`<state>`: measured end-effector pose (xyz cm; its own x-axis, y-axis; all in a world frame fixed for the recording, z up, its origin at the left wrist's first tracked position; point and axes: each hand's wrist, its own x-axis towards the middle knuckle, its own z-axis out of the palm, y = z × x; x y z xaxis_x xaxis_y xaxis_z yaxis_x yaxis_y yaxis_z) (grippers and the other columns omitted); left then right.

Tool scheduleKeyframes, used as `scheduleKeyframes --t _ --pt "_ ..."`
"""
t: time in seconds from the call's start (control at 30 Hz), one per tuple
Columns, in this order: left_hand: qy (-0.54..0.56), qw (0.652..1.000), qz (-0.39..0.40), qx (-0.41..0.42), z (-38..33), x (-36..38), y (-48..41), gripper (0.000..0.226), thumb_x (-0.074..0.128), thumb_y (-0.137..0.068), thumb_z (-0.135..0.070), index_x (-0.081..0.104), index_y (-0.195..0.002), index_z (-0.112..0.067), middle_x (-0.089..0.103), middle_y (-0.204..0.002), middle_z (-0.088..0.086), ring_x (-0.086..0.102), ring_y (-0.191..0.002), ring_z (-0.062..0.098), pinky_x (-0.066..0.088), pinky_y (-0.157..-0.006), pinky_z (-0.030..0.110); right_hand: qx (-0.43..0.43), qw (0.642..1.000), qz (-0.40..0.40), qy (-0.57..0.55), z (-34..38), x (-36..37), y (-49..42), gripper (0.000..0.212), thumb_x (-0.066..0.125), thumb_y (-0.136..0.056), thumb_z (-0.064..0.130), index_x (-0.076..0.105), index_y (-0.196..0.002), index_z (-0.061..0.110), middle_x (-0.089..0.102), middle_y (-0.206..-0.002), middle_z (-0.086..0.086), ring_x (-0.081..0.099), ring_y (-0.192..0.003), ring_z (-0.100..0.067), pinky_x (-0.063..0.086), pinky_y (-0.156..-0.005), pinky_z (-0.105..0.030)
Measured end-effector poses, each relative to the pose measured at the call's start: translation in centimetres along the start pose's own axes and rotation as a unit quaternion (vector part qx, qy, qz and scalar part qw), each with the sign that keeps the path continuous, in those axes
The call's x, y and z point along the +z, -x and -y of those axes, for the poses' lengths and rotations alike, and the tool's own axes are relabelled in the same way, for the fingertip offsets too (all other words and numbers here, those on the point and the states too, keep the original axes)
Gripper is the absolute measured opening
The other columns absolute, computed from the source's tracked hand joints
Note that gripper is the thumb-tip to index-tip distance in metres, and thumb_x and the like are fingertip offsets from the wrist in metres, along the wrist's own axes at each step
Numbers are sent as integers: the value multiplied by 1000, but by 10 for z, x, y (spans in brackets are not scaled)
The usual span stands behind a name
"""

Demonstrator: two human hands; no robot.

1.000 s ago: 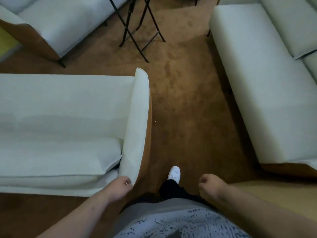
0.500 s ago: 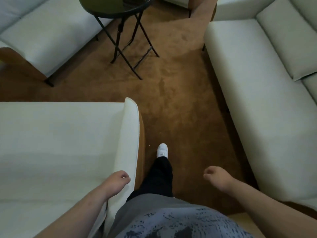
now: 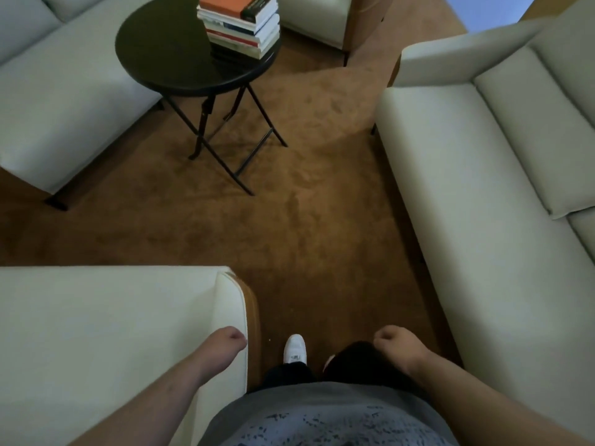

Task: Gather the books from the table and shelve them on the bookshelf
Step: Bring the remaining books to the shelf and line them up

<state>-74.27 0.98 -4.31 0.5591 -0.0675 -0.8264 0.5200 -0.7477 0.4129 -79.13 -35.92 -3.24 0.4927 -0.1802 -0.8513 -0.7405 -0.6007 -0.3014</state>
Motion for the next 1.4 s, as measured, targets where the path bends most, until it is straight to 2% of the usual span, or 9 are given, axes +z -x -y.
scheduleKeyframes --t 0.17,0.27,0.57,0.67,0.83,1.03,1.17,1.27,1.4 --pt "-32 999 9 10 -43 -30 -42 18 51 -99 -29 66 -107 -21 64 -108 -3 59 -98 11 45 -79 25 -11 1000 26 12 48 -43 -46 8 62 -97 22 70 -98 22 73 -97 -1 70 -89 -17 57 -75 -29" --pt "-35 999 10 -13 -62 -47 -69 17 52 -99 -29 66 -105 -21 64 -110 -2 59 -99 11 44 -81 24 -13 999 28 35 65 -79 -83 8 61 -99 23 68 -99 26 70 -96 6 67 -85 -7 49 -62 -18" --pt "-12 994 19 -108 -160 -119 -146 13 54 -94 -28 64 -92 -21 64 -98 -2 60 -91 12 46 -76 27 30 995 41 81 125 -219 -197 23 60 -101 25 68 -121 18 64 -101 7 62 -93 -8 47 -76 -22" --pt "46 996 -17 -78 -210 -146 -174 14 55 -93 -27 66 -89 -20 66 -93 0 63 -86 14 50 -75 30 32 996 27 85 156 -264 -227 21 60 -102 23 66 -120 17 66 -96 6 66 -84 -9 48 -60 -17" --pt "89 994 -31 -60 -286 -182 -212 13 54 -96 -28 67 -97 -26 69 -101 1 64 -93 17 52 -74 30 -19 997 -19 73 225 -311 -268 23 58 -102 23 68 -120 13 67 -109 -3 65 -100 -20 55 -90 -33" --pt "49 996 3 -76 -308 -232 -265 13 57 -95 -31 68 -98 -26 69 -99 -3 64 -91 12 48 -71 25 -41 994 -2 98 291 -311 -311 28 61 -101 24 65 -128 16 61 -107 4 58 -89 -7 46 -74 -20" --pt "-30 989 46 -136 -304 -282 -306 17 55 -96 -31 69 -97 -21 66 -103 -2 62 -96 12 49 -77 26 0 988 35 148 314 -325 -336 24 60 -100 26 68 -120 16 70 -120 -2 66 -104 -15 52 -88 -24" --pt "-38 988 21 -150 -311 -326 -329 16 56 -96 -29 68 -94 -19 65 -100 -1 61 -94 13 46 -72 25 21 984 39 172 336 -349 -353 26 59 -99 27 70 -117 13 71 -120 -4 66 -110 -20 51 -94 -27" --pt "8 992 -37 -121 -340 -385 -358 16 57 -98 -23 68 -102 -12 67 -101 7 63 -96 22 48 -81 31 24 989 -6 144 392 -385 -381 20 59 -100 22 69 -114 11 68 -111 -4 61 -93 -17 46 -79 -25"
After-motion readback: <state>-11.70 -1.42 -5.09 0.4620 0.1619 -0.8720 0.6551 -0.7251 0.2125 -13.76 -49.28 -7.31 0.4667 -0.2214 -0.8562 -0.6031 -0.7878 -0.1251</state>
